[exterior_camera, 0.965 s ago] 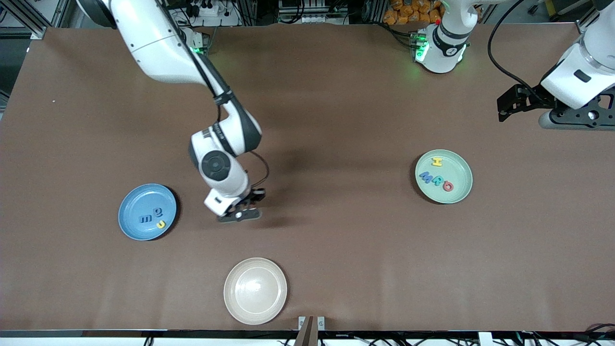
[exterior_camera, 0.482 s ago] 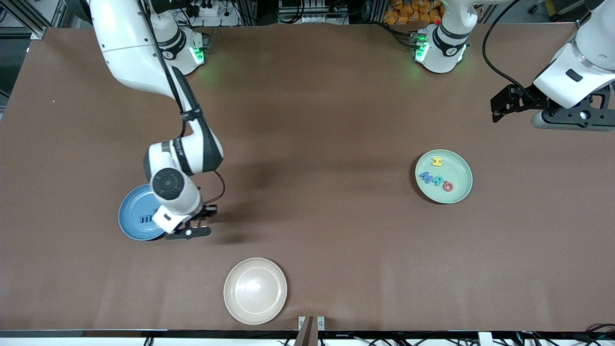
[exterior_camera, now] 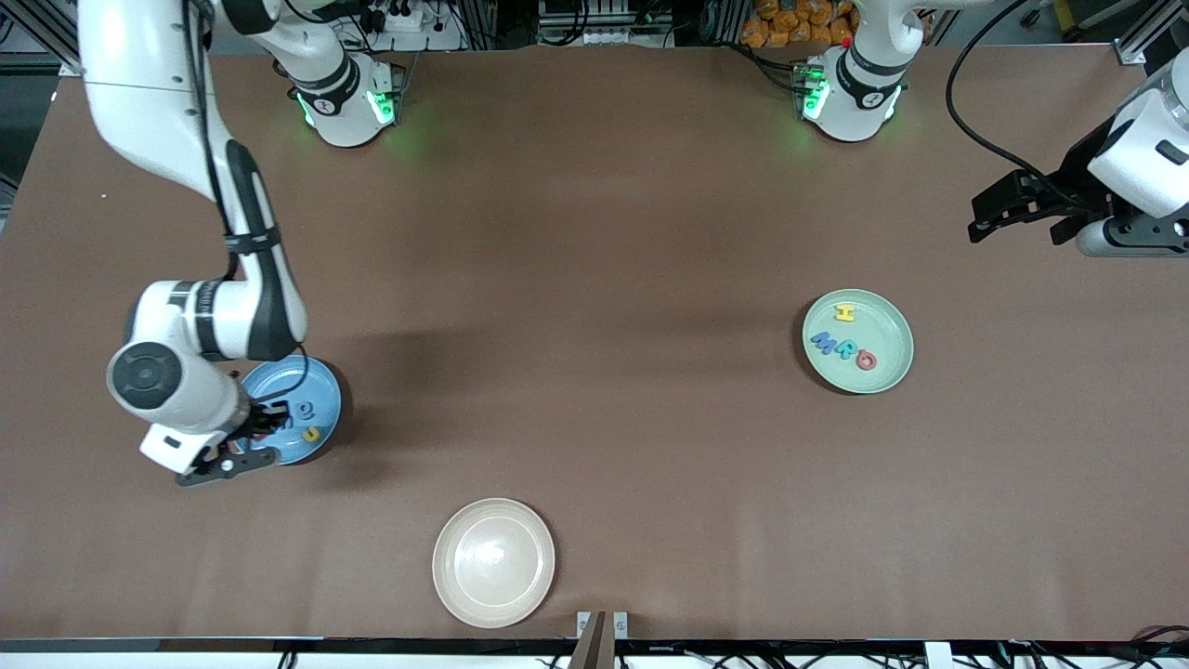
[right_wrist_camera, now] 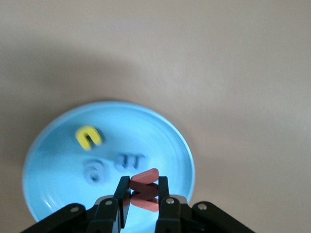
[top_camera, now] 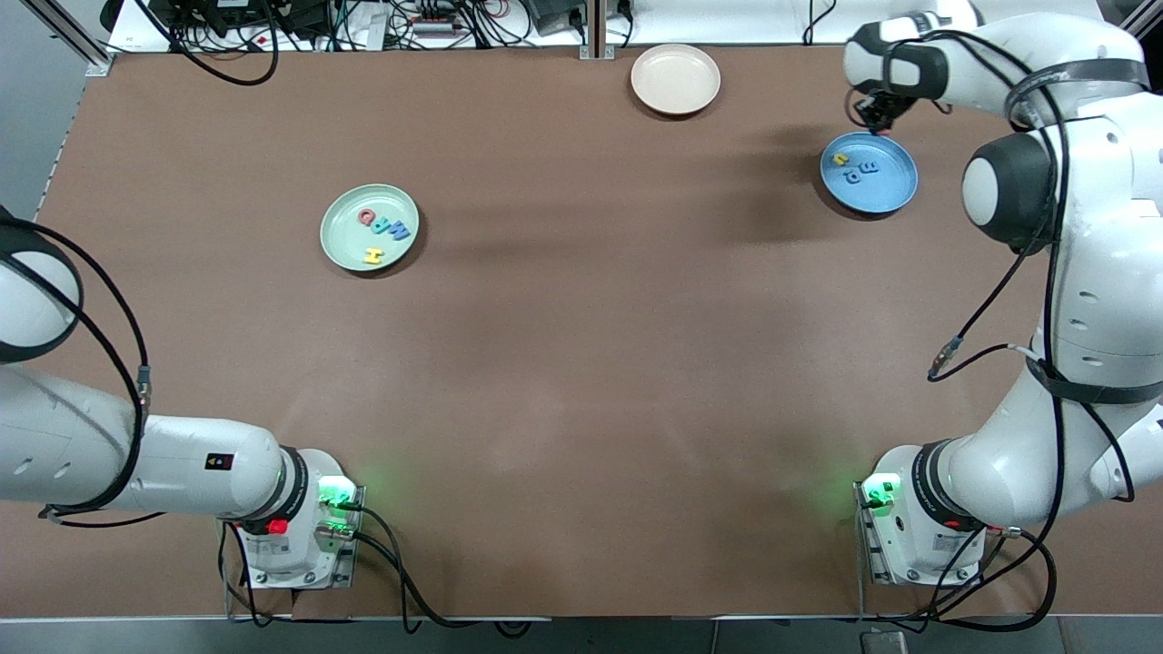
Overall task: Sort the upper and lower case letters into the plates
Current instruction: 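Carry the pink w into the blue plate with the right gripper and release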
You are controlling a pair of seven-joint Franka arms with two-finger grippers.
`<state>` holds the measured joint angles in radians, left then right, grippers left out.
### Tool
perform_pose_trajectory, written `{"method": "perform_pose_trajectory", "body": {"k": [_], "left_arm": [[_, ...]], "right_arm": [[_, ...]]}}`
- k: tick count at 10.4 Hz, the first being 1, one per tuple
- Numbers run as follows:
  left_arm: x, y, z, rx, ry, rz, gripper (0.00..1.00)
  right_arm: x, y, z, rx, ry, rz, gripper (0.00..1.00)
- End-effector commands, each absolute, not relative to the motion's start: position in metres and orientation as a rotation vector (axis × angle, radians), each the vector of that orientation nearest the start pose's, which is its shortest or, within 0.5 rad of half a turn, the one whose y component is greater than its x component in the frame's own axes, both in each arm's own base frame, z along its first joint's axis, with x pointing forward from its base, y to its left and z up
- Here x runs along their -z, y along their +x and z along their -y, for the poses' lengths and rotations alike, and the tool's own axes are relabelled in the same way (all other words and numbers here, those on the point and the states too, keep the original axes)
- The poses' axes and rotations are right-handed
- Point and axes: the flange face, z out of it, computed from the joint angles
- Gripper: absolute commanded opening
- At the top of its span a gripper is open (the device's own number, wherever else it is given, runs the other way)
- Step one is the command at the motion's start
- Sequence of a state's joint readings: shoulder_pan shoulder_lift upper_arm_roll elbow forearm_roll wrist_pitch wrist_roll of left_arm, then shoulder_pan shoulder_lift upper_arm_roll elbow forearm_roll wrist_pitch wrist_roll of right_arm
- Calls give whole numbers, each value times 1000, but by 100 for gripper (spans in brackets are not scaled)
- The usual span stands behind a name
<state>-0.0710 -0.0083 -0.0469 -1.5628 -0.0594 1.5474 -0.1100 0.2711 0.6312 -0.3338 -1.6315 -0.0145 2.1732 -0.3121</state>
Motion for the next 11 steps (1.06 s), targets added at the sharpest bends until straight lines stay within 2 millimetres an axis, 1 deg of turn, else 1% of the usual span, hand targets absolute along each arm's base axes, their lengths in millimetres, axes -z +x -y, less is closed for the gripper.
{"method": "perform_pose_trajectory", "body": {"k": [1,2,4,5,6,7,8,10,11], "left_arm": [[-634,536,72,-10,-3195,-9,100],[-634,536,71,-10,-3192,-6,100],[-633,537,75,-12,-3178,-16,100],[-633,537,76,-9,-3175,-18,100],[-633,537,84,-12,-3174,-37,100],[-632,537,85,-10,-3165,-44,100],[-632,537,81,-12,-3163,-44,100],[-631,538,79,-17,-3163,-49,100],[-631,538,76,-21,-3163,-47,100]], "right_arm": [[-265,662,-3,-204,-3201,485,100],[-277,655,-3,-201,-3164,452,100],[-311,646,-13,-198,-3121,468,100],[-319,634,-15,-175,-3096,476,100],[-328,623,-14,-153,-3080,490,100],[-337,611,-15,-146,-3082,531,100],[-348,600,-14,-130,-3103,581,100],[-366,581,-8,-102,-3105,573,100],[-375,568,-9,-91,-3107,574,100]]}}
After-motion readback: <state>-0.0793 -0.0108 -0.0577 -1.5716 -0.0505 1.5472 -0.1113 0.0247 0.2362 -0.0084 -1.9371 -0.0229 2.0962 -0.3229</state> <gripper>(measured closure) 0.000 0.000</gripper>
